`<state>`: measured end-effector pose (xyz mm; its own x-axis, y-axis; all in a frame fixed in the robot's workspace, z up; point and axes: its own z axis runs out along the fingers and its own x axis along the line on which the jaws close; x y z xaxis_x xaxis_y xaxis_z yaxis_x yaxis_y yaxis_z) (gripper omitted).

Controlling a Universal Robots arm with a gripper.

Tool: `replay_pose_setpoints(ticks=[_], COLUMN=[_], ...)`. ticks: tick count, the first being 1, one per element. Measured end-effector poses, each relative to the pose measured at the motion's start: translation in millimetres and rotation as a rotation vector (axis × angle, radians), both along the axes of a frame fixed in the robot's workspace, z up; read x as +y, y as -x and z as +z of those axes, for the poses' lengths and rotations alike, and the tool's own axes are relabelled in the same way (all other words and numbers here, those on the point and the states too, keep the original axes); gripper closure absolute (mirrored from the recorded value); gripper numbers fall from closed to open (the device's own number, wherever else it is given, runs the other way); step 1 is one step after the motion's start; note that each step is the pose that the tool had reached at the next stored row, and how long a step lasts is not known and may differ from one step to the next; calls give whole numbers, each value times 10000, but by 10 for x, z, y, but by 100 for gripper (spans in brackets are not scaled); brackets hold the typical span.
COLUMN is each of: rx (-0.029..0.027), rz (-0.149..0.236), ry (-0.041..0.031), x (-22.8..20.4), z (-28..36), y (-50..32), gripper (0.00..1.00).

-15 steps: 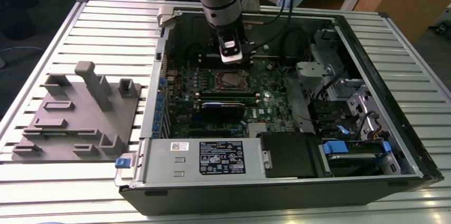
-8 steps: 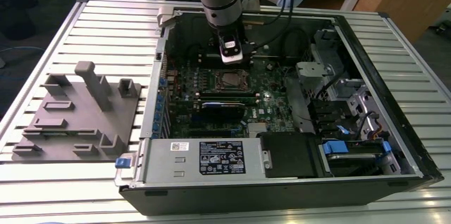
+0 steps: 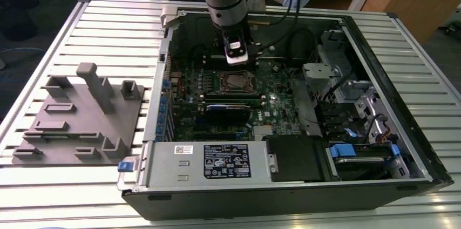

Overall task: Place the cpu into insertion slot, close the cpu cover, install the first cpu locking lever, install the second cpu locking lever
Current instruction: 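Install the first cpu locking lever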

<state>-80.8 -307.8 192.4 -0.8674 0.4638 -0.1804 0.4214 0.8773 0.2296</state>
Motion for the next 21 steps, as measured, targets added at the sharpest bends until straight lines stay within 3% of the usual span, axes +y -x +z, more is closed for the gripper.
replay_pose_setpoints(ticks=[21], rx=[-38], rz=[-1], ry=[-69], x=[-53], z=[1], y=[37], gripper=[89])
